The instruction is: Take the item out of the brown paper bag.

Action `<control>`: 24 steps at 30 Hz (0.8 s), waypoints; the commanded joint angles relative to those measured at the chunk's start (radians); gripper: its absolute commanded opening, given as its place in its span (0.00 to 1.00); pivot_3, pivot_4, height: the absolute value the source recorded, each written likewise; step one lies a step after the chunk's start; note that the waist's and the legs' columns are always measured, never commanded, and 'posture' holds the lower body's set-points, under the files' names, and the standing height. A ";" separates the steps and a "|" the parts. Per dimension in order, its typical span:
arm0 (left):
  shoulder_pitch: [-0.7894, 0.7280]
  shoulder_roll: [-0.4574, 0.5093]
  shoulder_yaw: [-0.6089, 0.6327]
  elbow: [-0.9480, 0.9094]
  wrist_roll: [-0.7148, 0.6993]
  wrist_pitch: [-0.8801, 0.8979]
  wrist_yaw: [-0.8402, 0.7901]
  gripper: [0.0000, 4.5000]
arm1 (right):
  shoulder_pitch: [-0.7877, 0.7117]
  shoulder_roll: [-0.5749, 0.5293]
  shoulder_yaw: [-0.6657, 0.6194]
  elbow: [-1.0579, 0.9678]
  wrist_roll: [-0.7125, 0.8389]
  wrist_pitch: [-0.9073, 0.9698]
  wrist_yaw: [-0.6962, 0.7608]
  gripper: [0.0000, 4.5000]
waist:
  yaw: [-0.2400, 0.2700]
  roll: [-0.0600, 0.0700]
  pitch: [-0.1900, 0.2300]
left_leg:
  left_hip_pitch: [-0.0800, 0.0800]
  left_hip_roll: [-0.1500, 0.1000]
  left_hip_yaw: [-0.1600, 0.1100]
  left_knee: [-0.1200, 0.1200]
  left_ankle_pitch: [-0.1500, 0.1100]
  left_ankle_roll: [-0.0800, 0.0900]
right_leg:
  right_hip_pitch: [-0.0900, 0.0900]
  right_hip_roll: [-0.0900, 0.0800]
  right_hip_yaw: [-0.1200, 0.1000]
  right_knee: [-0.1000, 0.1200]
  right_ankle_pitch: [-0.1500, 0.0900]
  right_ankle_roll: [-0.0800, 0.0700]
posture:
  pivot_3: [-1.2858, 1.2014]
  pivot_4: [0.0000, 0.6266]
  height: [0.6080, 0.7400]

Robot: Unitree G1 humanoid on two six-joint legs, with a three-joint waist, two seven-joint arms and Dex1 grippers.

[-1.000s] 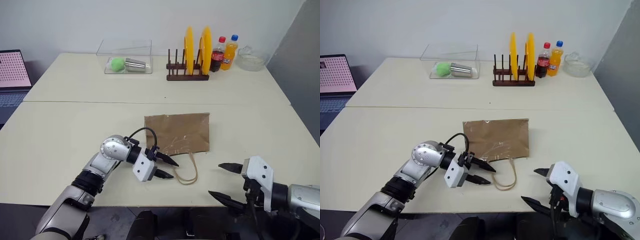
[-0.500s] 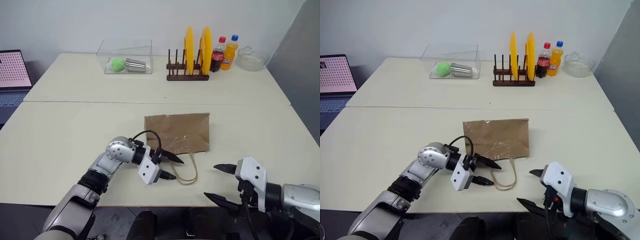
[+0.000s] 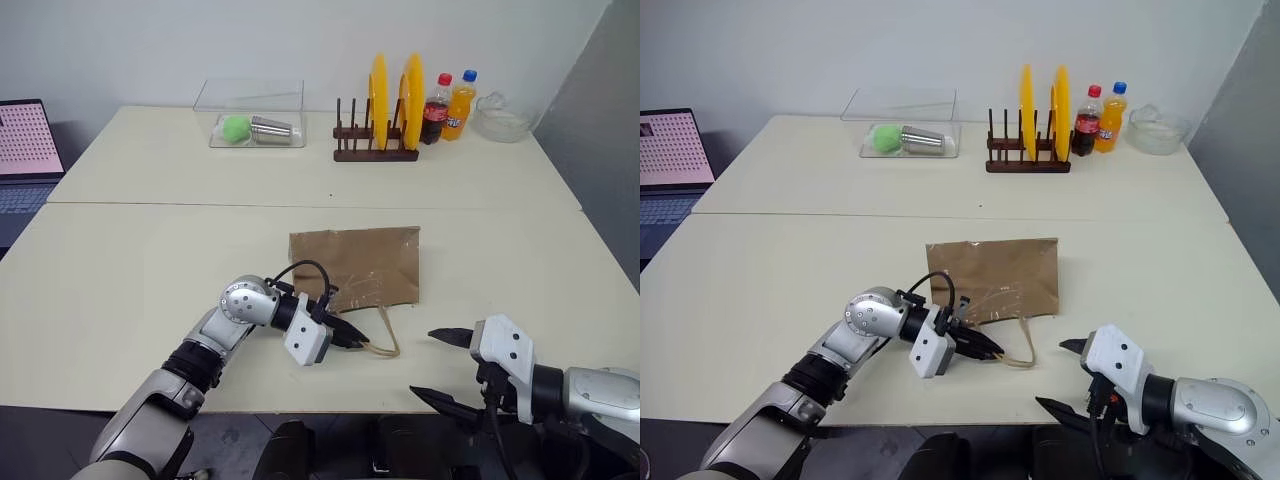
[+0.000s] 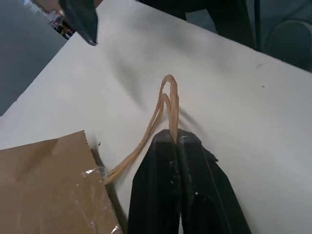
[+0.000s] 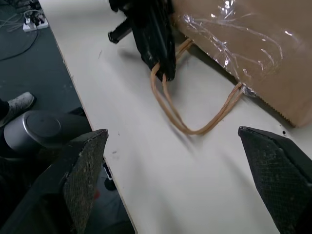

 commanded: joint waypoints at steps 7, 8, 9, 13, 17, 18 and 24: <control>0.033 0.051 0.028 -0.184 -0.151 0.293 -0.075 0.00 | 0.003 -0.006 0.023 -0.039 -0.029 -0.043 0.019 1.00 | -0.002 0.000 0.000 | 0.000 0.000 0.000 0.000 0.000 0.000 | 0.000 0.000 0.000 0.000 0.000 0.000 | 0.52 0.24 1.00; 0.037 0.053 0.028 -0.190 -0.147 0.297 -0.077 0.00 | 0.001 -0.005 0.026 -0.038 -0.030 -0.043 0.019 1.00 | -0.002 0.000 0.000 | 0.000 0.000 0.000 0.000 0.000 0.000 | 0.000 0.000 0.000 0.000 0.000 0.000 | 0.52 0.24 1.00; 0.040 0.053 0.031 -0.193 -0.139 0.301 -0.072 0.00 | -0.001 -0.005 0.027 -0.038 -0.029 -0.043 0.019 1.00 | -0.002 0.000 0.000 | 0.000 0.000 -0.001 0.000 0.000 0.000 | 0.000 0.000 0.000 0.000 0.000 0.000 | 0.52 0.24 1.00; 0.051 0.057 0.034 -0.186 -0.119 0.312 -0.076 0.09 | -0.010 -0.002 0.033 -0.041 -0.026 -0.039 0.015 1.00 | -0.001 0.000 0.000 | 0.000 0.000 0.000 0.000 0.000 0.000 | 0.000 0.000 0.000 0.000 0.000 0.000 | 0.52 0.24 1.00; 0.051 0.059 0.029 -0.153 -0.070 0.216 -0.077 0.33 | -0.016 -0.001 0.037 -0.048 -0.019 -0.032 0.010 1.00 | -0.001 0.000 0.000 | 0.000 0.000 -0.001 0.000 0.000 0.000 | 0.000 0.000 0.000 0.000 0.000 0.000 | 0.52 0.24 1.00; 0.052 0.061 0.027 -0.149 -0.065 0.202 -0.080 0.41 | -0.016 -0.001 0.038 -0.049 -0.018 -0.031 0.010 1.00 | -0.001 0.000 0.000 | 0.000 0.000 -0.001 0.000 0.000 0.000 | 0.000 0.000 0.000 0.000 0.000 0.000 | 0.52 0.24 1.00; 0.024 0.063 0.067 -0.078 -0.029 0.016 -0.043 0.47 | -0.020 -0.003 0.042 -0.065 -0.001 -0.017 0.001 1.00 | -0.001 0.000 0.000 | 0.000 0.000 -0.001 0.000 0.000 0.000 | 0.000 0.000 0.000 0.000 0.000 0.000 | 0.52 0.24 1.00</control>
